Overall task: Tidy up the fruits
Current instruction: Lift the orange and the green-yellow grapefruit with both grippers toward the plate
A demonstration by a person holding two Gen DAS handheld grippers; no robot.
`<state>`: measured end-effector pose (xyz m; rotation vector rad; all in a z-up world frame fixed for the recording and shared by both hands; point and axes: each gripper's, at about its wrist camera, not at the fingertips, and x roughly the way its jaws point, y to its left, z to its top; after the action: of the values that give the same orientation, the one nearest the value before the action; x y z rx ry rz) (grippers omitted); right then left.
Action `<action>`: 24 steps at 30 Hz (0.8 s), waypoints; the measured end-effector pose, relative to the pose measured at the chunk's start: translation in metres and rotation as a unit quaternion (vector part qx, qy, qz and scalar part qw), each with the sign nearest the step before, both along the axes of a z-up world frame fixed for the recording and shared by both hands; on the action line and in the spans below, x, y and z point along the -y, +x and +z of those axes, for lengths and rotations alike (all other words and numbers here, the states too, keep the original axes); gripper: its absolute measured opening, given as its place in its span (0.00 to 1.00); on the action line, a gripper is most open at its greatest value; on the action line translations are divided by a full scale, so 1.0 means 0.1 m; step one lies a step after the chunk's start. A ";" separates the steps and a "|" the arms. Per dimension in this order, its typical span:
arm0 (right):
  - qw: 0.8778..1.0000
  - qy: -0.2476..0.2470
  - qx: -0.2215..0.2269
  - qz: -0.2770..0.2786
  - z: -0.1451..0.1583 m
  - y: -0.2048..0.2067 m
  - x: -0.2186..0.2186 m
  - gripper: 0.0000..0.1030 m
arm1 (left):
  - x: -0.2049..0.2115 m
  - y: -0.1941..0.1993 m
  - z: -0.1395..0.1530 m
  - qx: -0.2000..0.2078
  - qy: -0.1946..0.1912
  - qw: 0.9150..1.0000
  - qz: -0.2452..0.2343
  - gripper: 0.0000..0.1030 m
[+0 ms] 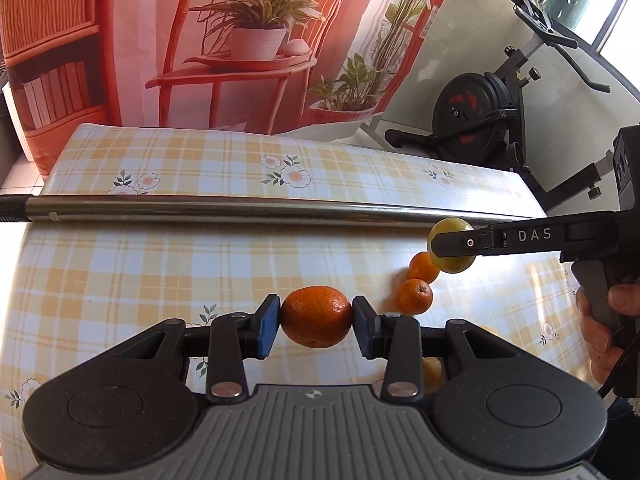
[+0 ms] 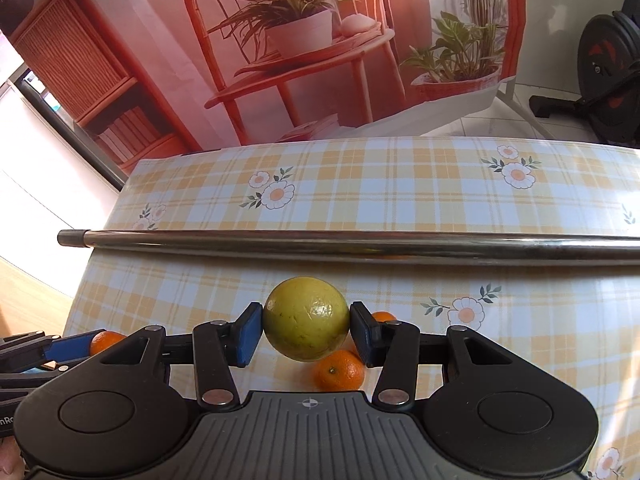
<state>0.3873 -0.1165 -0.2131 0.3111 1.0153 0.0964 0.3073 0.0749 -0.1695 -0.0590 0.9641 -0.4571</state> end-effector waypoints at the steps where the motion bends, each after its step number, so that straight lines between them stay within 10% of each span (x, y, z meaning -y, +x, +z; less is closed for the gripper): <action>1: 1.000 -0.002 0.001 -0.001 0.04 -0.04 0.00 0.42 | 0.01 -0.04 0.04 0.004 0.001 1.000 -0.003 0.40; 12: 1.000 0.004 0.021 0.009 0.41 -0.77 0.10 0.43 | 0.17 -0.35 0.23 0.016 0.002 0.999 -0.039 0.40; 24: 1.000 0.005 0.015 0.017 0.12 -1.48 0.22 0.43 | 0.61 -0.62 -0.19 -0.016 -0.001 0.994 -0.105 0.40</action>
<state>0.2392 -0.1380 -0.2016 0.3004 0.9918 0.1365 0.2455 0.0141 -0.1888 0.0347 1.0062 -0.6528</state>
